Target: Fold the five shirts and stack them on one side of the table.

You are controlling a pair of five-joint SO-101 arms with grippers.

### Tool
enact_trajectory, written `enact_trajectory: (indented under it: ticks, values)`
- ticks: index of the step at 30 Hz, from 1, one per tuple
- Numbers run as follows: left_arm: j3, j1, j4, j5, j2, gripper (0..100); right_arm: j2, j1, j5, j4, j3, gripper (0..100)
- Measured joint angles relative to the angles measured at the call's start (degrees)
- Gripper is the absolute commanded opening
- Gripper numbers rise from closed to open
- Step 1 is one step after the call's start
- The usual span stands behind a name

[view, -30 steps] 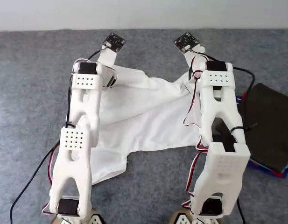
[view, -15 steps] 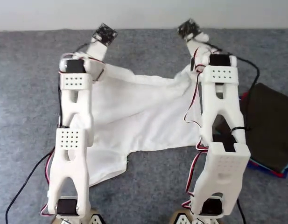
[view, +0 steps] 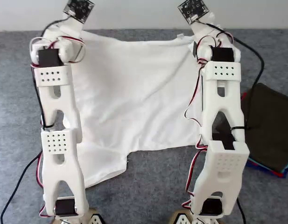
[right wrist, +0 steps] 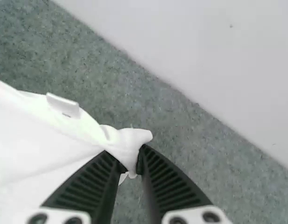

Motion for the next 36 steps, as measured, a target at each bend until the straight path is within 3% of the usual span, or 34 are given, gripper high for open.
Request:
enact_trajectory:
  ticks: [8, 12, 19, 26, 31, 36]
  values:
    - [0.0, -1.0, -1.8, -2.7, -0.2, 1, 0.0, 0.0, 0.0, -4.7, 0.0, 1.0]
    - [-0.2, -1.0, 1.0, -2.7, -0.2, 1, 0.0, 0.0, 0.2, -4.1, 0.0, 1.0]
    - [-0.4, -0.9, 14.9, -6.2, -5.0, 1, 1.0, 0.0, 5.9, 6.7, 0.0, 1.0]
    - [0.2, -0.9, 16.8, -6.3, -10.8, 1, 1.0, 0.0, 6.4, 21.8, -0.2, 1.3]
    - [11.3, -1.7, 16.8, -6.3, -20.1, 1, 1.0, 0.0, 6.4, 31.4, -0.2, 1.5]
    - [35.2, -1.8, 16.8, -9.9, -33.9, 1, 0.9, -0.1, 6.4, 38.1, -0.2, 1.5]
